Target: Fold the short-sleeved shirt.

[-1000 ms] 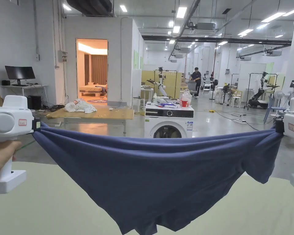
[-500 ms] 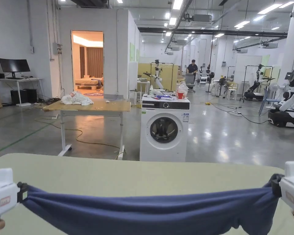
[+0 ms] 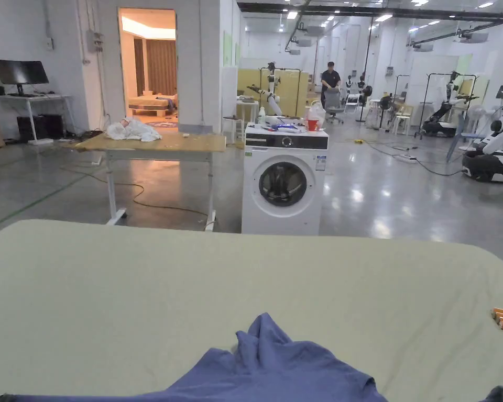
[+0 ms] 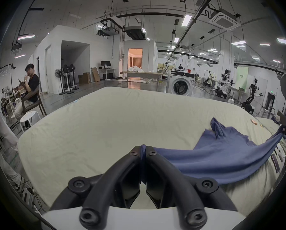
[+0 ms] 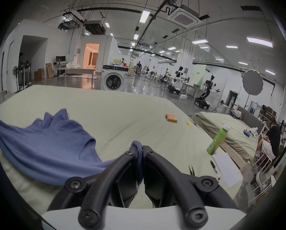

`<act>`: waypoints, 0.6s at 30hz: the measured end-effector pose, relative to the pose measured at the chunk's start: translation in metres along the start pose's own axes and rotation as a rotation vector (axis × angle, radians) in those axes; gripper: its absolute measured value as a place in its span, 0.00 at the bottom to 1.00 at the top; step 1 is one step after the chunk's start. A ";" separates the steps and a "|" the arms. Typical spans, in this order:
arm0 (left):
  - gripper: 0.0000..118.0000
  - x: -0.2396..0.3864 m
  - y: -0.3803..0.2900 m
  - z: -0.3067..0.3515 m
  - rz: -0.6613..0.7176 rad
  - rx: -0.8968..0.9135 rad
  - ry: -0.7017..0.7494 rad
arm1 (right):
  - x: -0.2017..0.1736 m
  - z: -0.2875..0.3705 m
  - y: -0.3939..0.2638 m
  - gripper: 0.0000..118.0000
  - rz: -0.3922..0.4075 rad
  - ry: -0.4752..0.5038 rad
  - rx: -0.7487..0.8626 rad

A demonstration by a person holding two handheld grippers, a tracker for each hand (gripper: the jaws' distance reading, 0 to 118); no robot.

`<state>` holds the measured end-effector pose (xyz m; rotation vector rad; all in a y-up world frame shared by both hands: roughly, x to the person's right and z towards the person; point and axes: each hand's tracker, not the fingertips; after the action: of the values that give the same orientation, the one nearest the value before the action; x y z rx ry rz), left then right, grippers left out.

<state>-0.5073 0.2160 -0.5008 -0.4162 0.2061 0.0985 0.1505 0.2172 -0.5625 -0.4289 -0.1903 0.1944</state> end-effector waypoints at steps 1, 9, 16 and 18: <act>0.00 -0.001 -0.007 0.004 -0.003 -0.010 0.004 | 0.001 0.003 -0.006 0.03 0.002 -0.003 -0.008; 0.04 -0.010 -0.049 0.006 0.020 -0.110 0.008 | 0.002 0.017 -0.044 0.04 -0.011 0.060 -0.073; 0.37 -0.002 -0.039 0.001 -0.043 -0.087 0.049 | -0.015 0.030 -0.043 0.43 0.004 0.001 -0.020; 0.37 0.006 -0.030 0.000 -0.047 -0.074 0.031 | -0.023 0.034 -0.034 0.43 -0.012 0.017 0.010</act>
<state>-0.4968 0.1891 -0.4905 -0.4963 0.2234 0.0535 0.1261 0.1947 -0.5211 -0.4189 -0.1747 0.1796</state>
